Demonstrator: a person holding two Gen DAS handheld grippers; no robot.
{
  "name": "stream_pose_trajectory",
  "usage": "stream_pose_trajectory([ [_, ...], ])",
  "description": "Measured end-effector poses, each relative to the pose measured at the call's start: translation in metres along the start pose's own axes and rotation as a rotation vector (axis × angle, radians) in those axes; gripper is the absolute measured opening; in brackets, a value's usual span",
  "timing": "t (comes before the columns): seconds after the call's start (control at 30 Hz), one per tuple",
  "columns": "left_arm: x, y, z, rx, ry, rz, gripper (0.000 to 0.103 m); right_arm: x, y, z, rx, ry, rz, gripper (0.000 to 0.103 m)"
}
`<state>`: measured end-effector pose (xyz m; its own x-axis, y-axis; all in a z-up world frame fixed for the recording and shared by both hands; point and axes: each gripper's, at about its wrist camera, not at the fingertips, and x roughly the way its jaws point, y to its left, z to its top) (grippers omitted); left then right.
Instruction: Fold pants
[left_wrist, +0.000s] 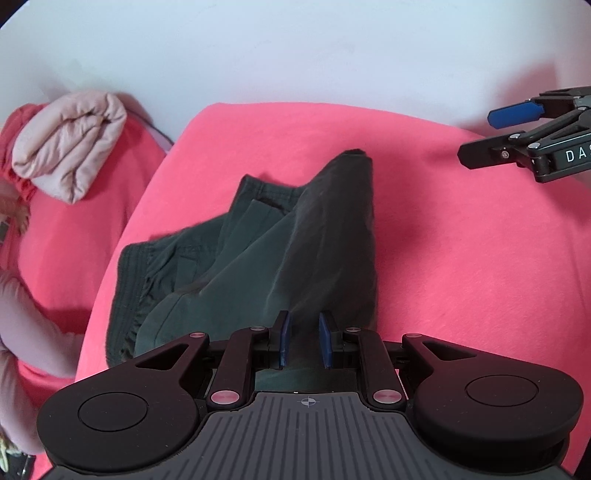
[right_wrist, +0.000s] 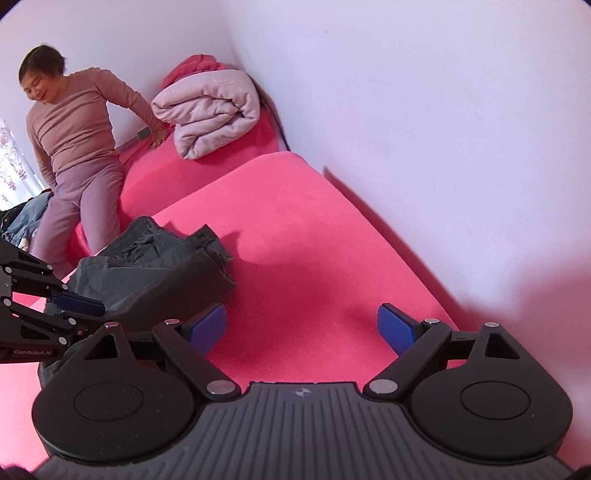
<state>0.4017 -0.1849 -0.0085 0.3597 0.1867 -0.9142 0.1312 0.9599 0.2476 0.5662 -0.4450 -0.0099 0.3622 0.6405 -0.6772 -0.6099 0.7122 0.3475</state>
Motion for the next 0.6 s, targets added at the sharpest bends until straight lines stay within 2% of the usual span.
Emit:
stream_pose_trajectory([
  [0.6, -0.0060, -0.0007, -0.0015, -0.002, -0.018, 0.030, 0.081, 0.0060, 0.0098, 0.0063, -0.036, 0.004, 0.019, 0.091],
])
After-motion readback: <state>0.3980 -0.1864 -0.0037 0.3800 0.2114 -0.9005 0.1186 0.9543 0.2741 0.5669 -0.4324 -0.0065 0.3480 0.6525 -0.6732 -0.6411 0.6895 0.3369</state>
